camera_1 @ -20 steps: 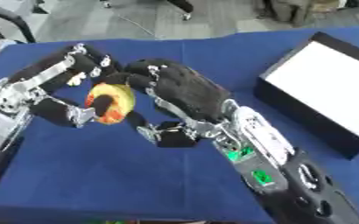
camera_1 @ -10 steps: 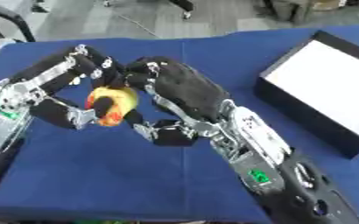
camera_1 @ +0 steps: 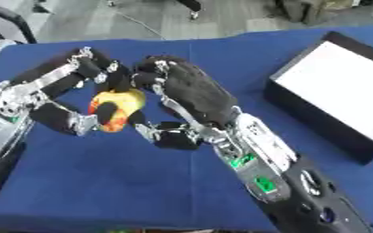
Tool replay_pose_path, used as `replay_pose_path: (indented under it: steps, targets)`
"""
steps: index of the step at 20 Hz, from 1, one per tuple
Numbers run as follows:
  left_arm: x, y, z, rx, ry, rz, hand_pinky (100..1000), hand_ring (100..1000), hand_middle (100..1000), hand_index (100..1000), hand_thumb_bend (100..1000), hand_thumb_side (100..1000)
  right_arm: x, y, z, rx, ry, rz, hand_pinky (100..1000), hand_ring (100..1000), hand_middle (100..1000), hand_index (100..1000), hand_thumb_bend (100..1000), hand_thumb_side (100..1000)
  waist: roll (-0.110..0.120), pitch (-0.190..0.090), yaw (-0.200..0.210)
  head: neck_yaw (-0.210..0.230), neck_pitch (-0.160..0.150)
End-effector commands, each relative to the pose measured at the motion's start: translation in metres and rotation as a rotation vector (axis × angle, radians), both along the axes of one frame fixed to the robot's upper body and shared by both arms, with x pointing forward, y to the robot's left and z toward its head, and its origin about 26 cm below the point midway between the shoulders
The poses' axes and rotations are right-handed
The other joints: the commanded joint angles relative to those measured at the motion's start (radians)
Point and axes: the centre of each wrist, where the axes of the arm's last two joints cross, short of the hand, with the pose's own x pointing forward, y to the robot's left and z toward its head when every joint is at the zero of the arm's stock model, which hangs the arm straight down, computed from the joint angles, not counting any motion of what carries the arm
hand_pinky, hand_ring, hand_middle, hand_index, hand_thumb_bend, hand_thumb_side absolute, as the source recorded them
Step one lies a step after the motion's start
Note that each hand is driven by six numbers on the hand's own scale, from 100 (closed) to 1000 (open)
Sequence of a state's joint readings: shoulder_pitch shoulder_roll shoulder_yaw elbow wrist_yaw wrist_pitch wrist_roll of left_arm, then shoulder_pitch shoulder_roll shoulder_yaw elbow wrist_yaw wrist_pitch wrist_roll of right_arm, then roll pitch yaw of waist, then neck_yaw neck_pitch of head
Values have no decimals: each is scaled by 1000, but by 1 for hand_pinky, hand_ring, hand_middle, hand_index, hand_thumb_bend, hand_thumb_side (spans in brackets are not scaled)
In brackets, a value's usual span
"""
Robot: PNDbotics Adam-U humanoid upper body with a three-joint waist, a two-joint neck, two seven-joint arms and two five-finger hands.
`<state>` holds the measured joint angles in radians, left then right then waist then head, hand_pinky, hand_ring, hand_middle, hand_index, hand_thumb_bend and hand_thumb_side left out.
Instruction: Pick up the objects with one hand, pass them to the other hand, and then place them into the box on the other side of the table.
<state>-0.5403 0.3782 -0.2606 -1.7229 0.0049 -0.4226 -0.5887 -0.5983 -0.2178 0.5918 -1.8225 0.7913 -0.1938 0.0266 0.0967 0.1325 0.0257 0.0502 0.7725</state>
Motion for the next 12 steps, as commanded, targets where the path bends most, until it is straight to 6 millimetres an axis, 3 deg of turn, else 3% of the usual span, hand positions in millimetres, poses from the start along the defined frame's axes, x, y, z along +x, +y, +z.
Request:
replay_pose_path:
  steps: [1, 3, 7, 8, 12]
  targets:
    - [0, 0, 10, 15, -31, -12, 755, 495, 528, 619, 100, 281, 1, 0, 6, 16, -20, 8, 753, 728, 479, 378, 100, 100, -2, -9, -1, -2, -2]
    - [0, 2, 10, 32, -41, -3, 763, 511, 549, 667, 100, 274, 2, -1, 7, 16, -25, 7, 753, 728, 480, 383, 100, 100, -2, -9, -2, -2, -2]
    - [2, 3, 8, 49, -49, 2, 763, 511, 549, 667, 100, 274, 2, -2, 8, 17, -28, 6, 753, 728, 480, 383, 100, 100, -2, -9, -2, -2, -2]
    - [3, 5, 7, 52, -44, 11, 771, 535, 579, 727, 100, 388, 2, -3, 8, 19, -32, 2, 752, 729, 482, 393, 100, 100, -2, -8, -3, -3, -2]
    - [11, 11, 3, 50, -21, 57, 773, 542, 587, 743, 100, 438, 3, -9, 12, 24, -47, -12, 753, 731, 485, 395, 100, 100, -7, -8, -7, -5, -2]
